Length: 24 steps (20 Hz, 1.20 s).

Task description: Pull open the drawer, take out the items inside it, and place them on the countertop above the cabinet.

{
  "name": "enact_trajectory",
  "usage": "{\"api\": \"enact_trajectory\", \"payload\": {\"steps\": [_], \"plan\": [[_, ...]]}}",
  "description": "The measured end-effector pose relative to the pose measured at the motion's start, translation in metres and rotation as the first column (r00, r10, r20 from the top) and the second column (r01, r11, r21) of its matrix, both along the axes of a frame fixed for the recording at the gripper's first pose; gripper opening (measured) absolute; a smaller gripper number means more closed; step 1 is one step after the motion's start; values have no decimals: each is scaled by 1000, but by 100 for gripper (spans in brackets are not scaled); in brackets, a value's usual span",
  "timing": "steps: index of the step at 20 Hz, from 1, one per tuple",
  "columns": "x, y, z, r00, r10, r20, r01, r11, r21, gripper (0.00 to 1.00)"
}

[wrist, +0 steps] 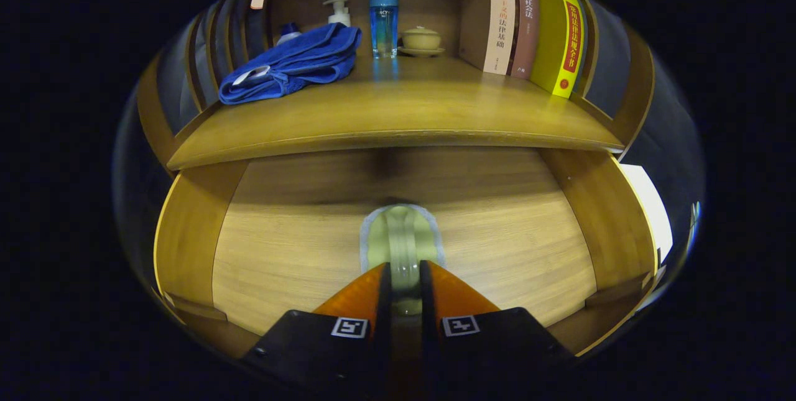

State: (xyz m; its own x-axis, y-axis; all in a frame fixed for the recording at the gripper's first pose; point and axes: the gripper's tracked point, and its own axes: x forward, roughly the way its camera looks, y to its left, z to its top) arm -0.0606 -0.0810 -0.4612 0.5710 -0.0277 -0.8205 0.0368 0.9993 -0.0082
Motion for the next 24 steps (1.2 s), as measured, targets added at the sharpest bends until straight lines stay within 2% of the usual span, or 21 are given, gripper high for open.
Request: {"api": "enact_trajectory", "payload": {"steps": [3, 13, 19, 24], "plan": [[0, 0, 20, 1000, 11, 16, -11, 1000, -7, 27], [-2, 9, 104, 998, 56, 39, -56, 998, 2, 27], [37, 4, 159, 992, 72, 108, -71, 997, -11, 27], [83, -4, 173, 989, 58, 139, -54, 998, -29, 27]]}}
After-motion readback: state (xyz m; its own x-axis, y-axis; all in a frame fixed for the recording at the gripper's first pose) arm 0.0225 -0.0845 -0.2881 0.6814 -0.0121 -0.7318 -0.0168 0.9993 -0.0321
